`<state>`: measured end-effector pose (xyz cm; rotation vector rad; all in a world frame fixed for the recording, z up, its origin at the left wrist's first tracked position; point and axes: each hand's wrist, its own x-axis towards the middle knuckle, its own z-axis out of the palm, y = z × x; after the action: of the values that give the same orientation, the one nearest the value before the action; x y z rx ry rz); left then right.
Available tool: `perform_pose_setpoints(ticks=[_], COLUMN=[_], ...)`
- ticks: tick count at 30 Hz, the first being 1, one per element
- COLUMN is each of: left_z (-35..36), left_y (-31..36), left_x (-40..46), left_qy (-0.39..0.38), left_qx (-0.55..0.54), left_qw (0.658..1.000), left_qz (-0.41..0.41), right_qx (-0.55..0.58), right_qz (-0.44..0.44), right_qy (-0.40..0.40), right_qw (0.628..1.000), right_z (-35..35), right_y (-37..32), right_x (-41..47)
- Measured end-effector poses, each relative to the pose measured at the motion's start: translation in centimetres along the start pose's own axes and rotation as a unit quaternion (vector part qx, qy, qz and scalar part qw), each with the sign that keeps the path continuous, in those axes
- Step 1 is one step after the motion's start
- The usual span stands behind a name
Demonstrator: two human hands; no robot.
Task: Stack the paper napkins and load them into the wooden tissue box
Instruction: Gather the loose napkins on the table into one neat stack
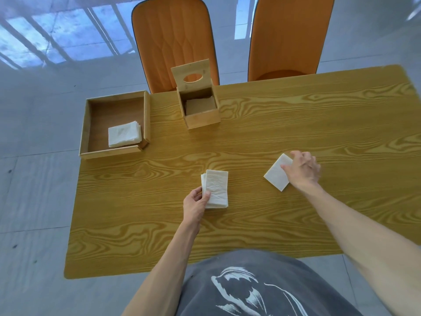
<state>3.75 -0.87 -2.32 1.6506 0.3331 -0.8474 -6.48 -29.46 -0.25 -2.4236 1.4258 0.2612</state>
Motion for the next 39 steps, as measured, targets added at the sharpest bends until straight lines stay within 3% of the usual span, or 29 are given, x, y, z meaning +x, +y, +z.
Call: perform_pose_setpoints(ticks=[8,14,17,21,24,27,33,39], left_z=[0.1,0.0,0.0,-0.1,-0.4,-0.3,-0.2,-0.3], left_y=[0.2,0.0,0.1,0.0,-0.3,0.1,0.3,0.2], left_x=[-0.3,-0.3,-0.2,-0.4,-0.1,-0.2,-0.2,0.2], left_qy=[0.000,0.000,-0.002,-0.007,-0.006,-0.012,-0.009,-0.009], left_qx=[0.000,-0.006,-0.011,-0.015,-0.016,-0.020,0.002,0.011], left_qw=[1.000,1.000,1.000,1.000,1.000,1.000,1.000,1.000], left_qz=[0.000,-0.001,-0.003,-0.003,-0.009,-0.009,-0.015,-0.016], right_qx=[-0.049,0.061,0.093,0.162,0.199,0.221,0.268,0.306], right_qz=[0.011,-0.038,-0.103,-0.193,-0.205,-0.199,-0.168,-0.131], right_qy=[-0.013,-0.047,-0.082,-0.193,-0.330,-0.400,-0.391,-0.313], right_qw=[0.999,0.996,0.987,0.948,0.900,0.867,0.865,0.889], right_z=[0.6,0.1,-0.3,-1.3,-1.6,-1.1,1.9,3.8], right_y=[0.0,-2.5,-4.5,-7.2,-9.6,-11.1,-12.0,-12.4], right_x=[-0.3,-1.5,-2.0,-2.7,-3.4,-4.0,-4.8,-4.4])
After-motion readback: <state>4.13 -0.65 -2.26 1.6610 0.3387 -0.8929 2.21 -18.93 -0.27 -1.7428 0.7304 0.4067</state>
